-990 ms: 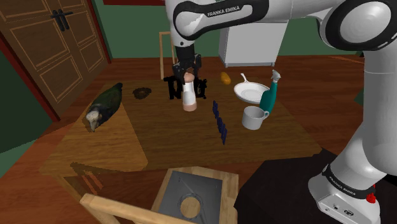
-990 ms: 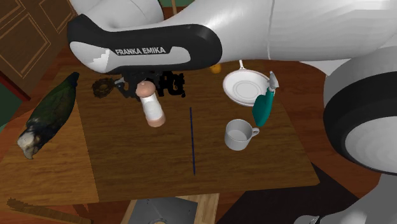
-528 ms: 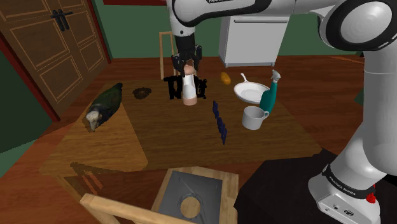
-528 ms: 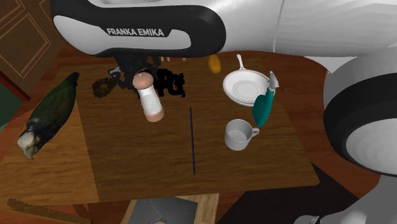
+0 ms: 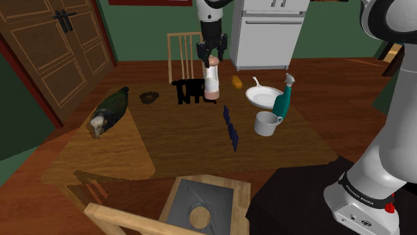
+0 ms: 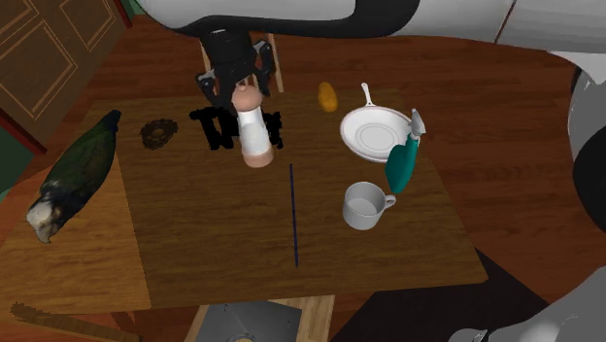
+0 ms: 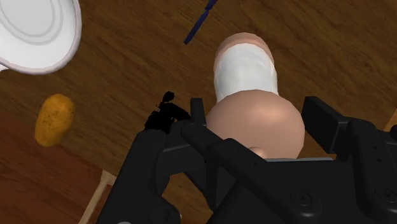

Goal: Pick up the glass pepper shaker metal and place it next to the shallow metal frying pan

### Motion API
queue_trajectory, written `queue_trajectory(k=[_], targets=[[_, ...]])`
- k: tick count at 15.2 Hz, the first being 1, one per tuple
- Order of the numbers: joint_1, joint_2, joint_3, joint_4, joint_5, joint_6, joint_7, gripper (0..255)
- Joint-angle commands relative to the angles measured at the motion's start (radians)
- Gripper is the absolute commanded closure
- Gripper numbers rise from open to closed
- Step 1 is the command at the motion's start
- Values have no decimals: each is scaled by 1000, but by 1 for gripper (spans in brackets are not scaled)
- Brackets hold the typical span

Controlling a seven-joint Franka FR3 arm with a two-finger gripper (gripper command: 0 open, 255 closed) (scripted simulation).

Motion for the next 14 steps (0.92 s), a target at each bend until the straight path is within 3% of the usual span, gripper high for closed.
queue_trajectory(k=[1, 14], targets=[[-32, -50, -10, -40, 13, -2, -42, 255], [-189, -239, -108, -86, 57, -102, -311, 255]])
